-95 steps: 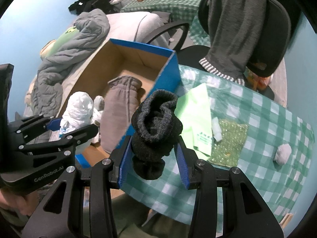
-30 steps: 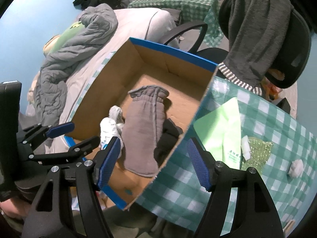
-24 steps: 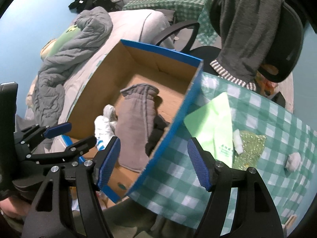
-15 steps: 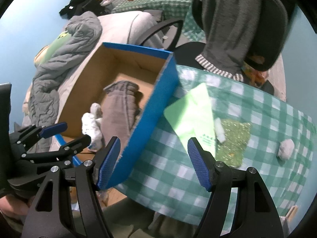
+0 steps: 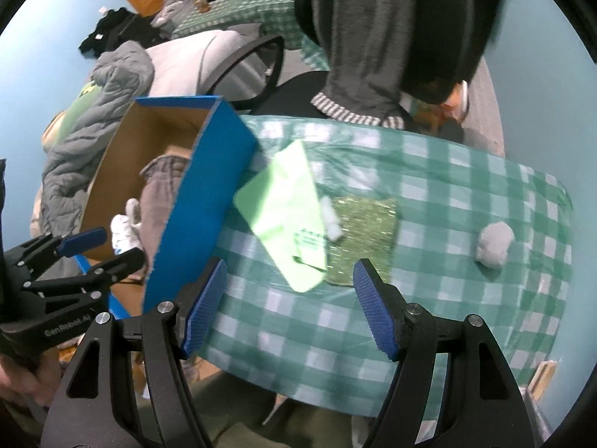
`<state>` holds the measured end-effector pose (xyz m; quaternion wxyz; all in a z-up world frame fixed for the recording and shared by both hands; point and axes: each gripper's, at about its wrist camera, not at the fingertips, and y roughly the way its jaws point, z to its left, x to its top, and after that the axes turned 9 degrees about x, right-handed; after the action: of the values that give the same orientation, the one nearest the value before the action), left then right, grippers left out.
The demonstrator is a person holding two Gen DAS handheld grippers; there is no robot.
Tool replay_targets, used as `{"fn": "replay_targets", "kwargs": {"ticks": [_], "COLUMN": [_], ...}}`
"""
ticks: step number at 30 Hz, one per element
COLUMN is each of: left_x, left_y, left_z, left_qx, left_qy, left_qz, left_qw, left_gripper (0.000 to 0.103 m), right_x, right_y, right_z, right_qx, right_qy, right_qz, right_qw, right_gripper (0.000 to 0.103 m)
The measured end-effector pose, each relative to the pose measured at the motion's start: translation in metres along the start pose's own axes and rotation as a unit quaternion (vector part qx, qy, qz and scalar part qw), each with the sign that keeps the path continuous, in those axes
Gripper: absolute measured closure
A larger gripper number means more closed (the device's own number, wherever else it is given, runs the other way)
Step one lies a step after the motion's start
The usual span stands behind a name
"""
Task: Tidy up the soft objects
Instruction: 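Withdraw both tools from the box back over the table, then close the right tool on the grey sock ball while the left tool approaches the green cloth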
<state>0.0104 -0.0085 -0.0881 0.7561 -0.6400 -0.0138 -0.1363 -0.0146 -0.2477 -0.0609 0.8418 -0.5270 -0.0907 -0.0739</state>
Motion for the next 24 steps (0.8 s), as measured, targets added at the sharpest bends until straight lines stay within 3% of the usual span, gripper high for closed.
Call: {"fn": "replay_targets", "kwargs": {"ticks": [24], "left_x": [0.017], "left_y": [0.020], "left_z": [-0.073], "left_qx": [-0.017], "left_qy": [0.032], "left_qz": [0.033], "left_qw": [0.9988], "left_gripper": [0.034], "right_x": [-0.023], "right_y": [-0.031], "right_z": [-0.104], "right_qx": [-0.041], "right_qy": [0.065], "right_qz": [-0.009], "right_qw": [0.997], "right_gripper": [0.031]}}
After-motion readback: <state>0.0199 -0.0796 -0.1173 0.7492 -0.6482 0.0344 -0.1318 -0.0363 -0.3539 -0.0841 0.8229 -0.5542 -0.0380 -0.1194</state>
